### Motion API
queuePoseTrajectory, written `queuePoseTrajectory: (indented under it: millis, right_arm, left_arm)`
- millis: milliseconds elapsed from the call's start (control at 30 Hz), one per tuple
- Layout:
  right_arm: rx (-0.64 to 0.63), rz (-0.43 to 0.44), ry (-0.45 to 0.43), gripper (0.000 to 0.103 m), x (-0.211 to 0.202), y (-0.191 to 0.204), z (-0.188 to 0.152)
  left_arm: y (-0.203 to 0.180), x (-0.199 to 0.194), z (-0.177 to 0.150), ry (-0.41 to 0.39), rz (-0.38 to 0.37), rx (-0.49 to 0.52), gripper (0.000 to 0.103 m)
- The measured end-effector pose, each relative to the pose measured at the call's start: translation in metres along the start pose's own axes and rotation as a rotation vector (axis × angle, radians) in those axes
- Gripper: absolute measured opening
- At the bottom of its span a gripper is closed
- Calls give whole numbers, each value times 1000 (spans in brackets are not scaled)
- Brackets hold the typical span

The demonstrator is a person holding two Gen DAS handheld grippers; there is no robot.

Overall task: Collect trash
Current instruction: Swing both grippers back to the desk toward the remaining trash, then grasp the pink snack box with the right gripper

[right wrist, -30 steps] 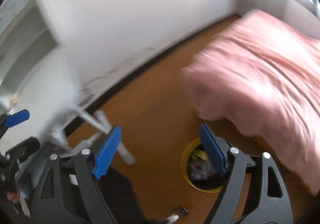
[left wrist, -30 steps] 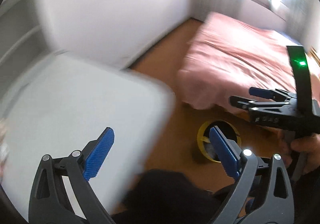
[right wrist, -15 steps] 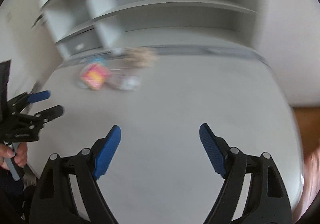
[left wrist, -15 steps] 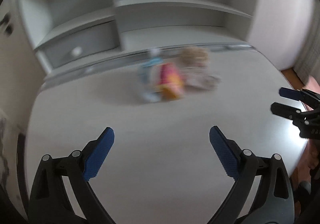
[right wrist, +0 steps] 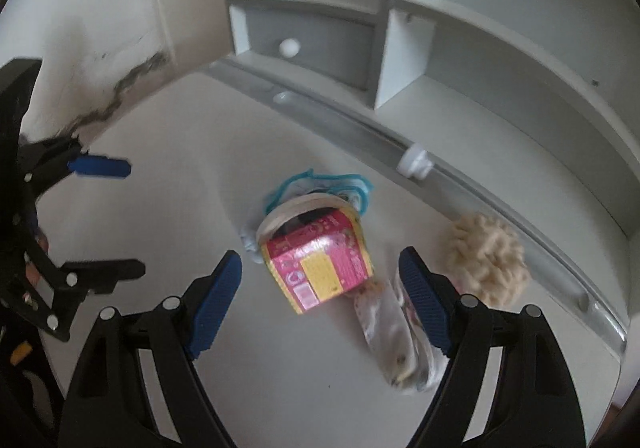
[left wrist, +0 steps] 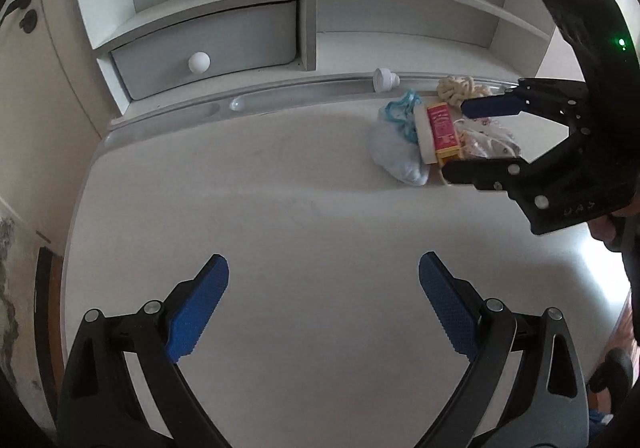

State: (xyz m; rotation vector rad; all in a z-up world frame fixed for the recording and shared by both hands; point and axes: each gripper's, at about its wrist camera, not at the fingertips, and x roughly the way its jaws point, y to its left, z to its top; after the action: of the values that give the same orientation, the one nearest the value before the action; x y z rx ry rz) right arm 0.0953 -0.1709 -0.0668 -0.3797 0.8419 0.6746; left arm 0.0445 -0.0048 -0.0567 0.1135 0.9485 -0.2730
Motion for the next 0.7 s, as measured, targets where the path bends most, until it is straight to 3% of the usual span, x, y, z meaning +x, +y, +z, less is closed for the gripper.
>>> queuePoseTrajectory:
  millis: [67, 100, 333, 633, 700]
  right_arm:
    - [-20, 10, 15, 74, 5, 1, 1]
    - [-28, 7, 21, 55, 5, 2, 0]
    - [15, 22, -53, 55, -38, 5, -20]
    - [239, -30, -110, 55, -103, -19, -92]
    - [271, -31, -113, 55, -111, -24, -105]
  left_arm:
    - [2, 4, 4, 4, -4, 2, 93]
    - [2, 6, 6, 3, -6, 3, 93]
    - [-8, 13, 26, -15, -17, 36, 93]
    - [-67, 12, 56, -125, -63, 153, 92]
    - [-80, 13, 60, -149, -31, 178, 85]
